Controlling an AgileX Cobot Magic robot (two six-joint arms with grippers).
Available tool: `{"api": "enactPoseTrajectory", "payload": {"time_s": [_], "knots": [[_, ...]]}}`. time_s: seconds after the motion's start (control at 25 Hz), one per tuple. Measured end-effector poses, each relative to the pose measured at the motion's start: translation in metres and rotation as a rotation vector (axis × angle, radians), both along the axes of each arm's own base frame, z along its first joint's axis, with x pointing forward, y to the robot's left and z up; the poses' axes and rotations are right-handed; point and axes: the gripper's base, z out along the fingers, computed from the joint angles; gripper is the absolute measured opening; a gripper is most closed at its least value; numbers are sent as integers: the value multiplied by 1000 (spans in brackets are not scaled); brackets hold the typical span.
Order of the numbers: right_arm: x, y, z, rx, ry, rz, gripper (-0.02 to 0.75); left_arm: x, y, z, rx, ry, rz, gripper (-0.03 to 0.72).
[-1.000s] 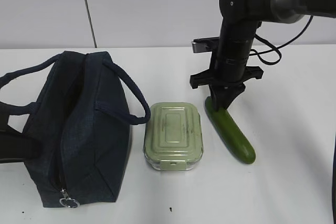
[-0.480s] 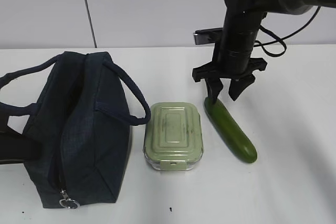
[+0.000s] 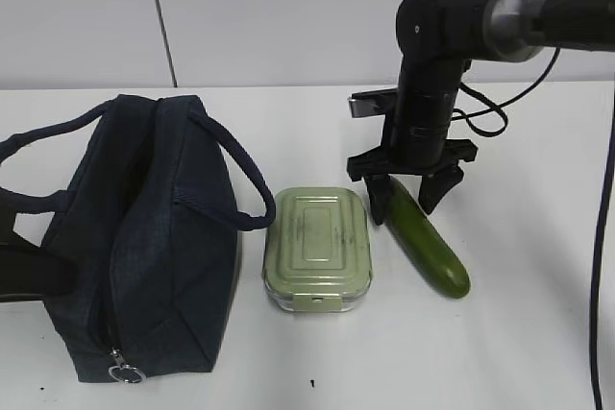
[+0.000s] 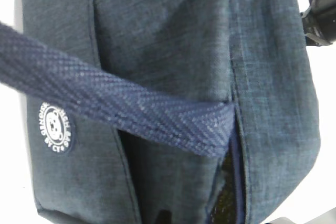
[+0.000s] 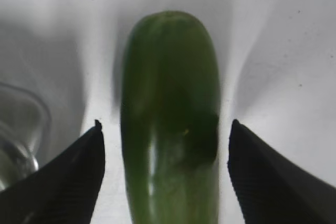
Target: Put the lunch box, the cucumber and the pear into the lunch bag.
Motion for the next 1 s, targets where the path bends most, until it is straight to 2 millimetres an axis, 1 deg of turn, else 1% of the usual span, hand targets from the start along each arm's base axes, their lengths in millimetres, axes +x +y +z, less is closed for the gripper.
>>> {"api": "enactPoseTrajectory", "payload": {"time_s": [0.12, 0.2, 0.32, 0.56, 0.68, 0.76, 0.84, 1.0], "knots": [[0, 0, -2, -1, 4, 0, 541, 0, 0, 0, 2, 0, -1, -12], [0, 0, -3, -2, 6, 0, 436, 0, 0, 0, 2, 0, -1, -12], [0, 0, -3, -2, 6, 0, 385, 0, 0, 0, 2, 0, -1, -12], [0, 0, -3, -2, 6, 0, 377, 0, 0, 0, 2, 0, -1, -12], [0, -1, 2, -5, -7, 5, 377, 0, 0, 0, 1, 1, -2, -12], [0, -2, 12, -10, -32, 9, 375, 0, 0, 0, 1, 1, -2, -12], [0, -3, 29, -11, -76, 14, 375, 0, 0, 0, 1, 1, -2, -12], [-1, -4, 73, 13, -186, 15, 375, 0, 0, 0, 2, 1, -2, -12]]}}
